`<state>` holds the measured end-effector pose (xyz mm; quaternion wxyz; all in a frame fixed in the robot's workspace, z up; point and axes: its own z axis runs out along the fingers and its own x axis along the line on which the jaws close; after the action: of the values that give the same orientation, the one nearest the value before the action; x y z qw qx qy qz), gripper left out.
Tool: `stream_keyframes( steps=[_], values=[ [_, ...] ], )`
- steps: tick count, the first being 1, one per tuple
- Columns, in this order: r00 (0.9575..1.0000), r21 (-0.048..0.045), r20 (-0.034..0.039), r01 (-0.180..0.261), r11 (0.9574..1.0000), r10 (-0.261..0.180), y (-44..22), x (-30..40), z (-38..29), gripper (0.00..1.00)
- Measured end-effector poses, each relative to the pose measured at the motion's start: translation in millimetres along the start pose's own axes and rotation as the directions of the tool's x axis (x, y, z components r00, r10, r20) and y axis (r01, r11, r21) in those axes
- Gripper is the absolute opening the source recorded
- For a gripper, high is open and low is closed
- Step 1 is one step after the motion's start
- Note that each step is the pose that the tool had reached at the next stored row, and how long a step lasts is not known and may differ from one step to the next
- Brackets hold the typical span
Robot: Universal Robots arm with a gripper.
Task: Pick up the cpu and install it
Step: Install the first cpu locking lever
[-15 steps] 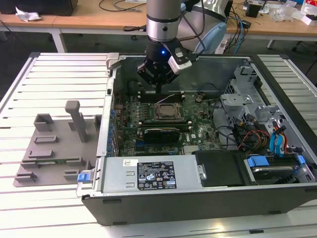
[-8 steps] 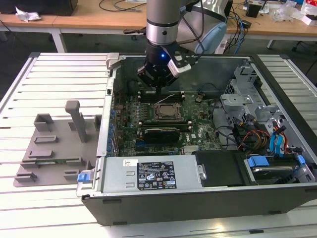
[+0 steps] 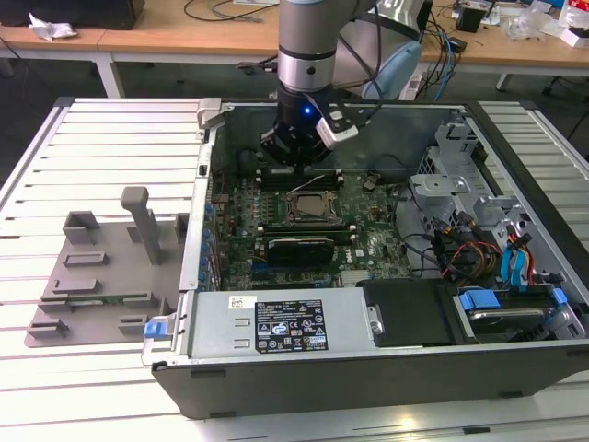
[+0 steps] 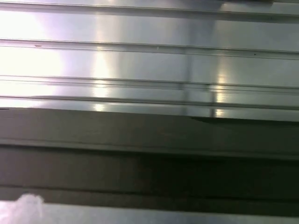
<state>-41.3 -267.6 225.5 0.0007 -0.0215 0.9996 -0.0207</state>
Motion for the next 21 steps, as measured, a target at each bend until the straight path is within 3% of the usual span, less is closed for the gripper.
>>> stream_keyframes(
  steps=[8, 12, 21],
  values=[
    [1.0000, 0.0001, 0.0000, 0.000, 1.0000, 0.000, 0.0, -15.0, 9.2, 0.11],
    [1.0000, 0.0018, -0.0001, 0.000, 1.0000, 0.000, -0.2, -26.3, 16.7, 0.11],
    [1.0000, 0.0104, -0.0008, 0.000, 0.9999, 0.000, -0.2, -32.3, 24.0, 0.11]
  ],
)
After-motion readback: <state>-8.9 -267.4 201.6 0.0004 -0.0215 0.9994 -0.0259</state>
